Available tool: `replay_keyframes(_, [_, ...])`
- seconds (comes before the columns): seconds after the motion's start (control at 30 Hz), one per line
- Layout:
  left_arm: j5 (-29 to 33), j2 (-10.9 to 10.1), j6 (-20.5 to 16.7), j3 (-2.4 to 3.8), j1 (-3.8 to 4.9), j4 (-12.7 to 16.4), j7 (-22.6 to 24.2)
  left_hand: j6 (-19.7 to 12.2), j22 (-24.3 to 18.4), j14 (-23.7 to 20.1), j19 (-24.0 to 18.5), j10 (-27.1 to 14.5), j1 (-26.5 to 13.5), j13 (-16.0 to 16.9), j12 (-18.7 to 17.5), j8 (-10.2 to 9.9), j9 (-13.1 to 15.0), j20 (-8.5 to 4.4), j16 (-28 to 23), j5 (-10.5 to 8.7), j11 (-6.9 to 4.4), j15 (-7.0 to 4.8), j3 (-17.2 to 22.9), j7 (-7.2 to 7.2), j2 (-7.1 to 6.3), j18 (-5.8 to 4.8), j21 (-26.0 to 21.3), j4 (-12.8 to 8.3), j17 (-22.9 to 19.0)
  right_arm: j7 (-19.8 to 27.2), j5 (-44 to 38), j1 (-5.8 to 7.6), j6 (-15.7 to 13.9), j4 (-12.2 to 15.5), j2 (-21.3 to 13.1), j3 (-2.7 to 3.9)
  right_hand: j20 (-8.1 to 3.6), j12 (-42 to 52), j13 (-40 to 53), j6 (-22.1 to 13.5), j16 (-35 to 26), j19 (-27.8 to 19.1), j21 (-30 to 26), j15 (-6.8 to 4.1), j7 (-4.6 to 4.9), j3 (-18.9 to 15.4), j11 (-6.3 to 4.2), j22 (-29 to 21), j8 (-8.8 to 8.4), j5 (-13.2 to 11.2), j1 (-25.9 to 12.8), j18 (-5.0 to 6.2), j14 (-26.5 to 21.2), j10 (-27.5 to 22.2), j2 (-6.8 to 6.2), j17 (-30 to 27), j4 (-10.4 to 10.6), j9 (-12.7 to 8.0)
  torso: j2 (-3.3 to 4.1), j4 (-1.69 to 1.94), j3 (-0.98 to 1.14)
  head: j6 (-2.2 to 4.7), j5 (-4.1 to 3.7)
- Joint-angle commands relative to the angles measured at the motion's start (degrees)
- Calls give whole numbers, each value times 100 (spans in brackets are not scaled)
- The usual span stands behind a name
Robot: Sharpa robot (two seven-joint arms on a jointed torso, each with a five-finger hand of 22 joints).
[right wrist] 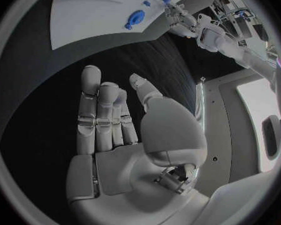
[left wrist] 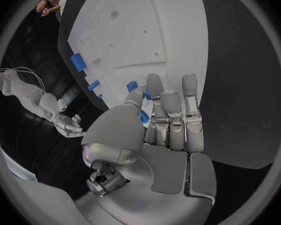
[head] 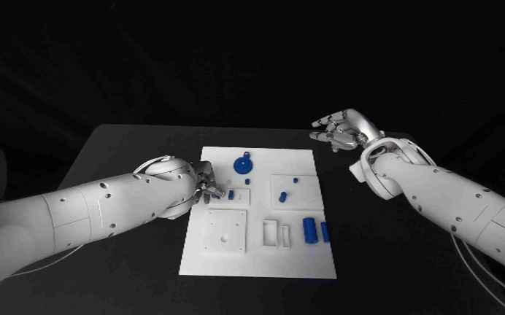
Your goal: Assemble the parts on the task board
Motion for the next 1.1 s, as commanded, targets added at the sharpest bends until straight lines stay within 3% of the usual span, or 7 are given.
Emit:
replay_keyframes(0.03, [-130,17,20,-8,-21,8,49,137,108,36,26,65,61,5,40,-21,-8,-16,9,-19,-21,-10,223,-153,30,-87,35,-221,8,56,11,-4,87,4,-1,3,31,25,-1,-52,-13,223,41,-3,7,-46,-5,-7,-29,22,-40,69,24,-24,4,0,-2,-7,-1,1,0,6,-7])
replay_keyframes(0.77, [-378,23,357,-8,-24,9,-57,146,108,29,9,56,91,12,43,-21,-10,-15,-2,-21,-14,-9,229,-150,26,-87,57,-237,11,47,12,-4,118,-6,-11,3,31,25,-1,-52,-13,223,41,-3,7,-46,-5,-7,-29,22,-40,69,24,-24,4,0,-2,-7,1,4,-8,-4,-28])
replay_keyframes(1.1, [-382,7,398,-8,-24,16,-86,147,108,30,7,58,92,12,44,-20,-9,-16,-1,-16,-12,-10,231,-150,27,-87,60,-241,12,46,12,-5,121,-3,-10,3,31,25,-3,-56,-13,220,40,-3,9,-53,-5,-20,-30,19,-36,70,25,-25,16,2,-15,-7,0,6,-5,-12,20])
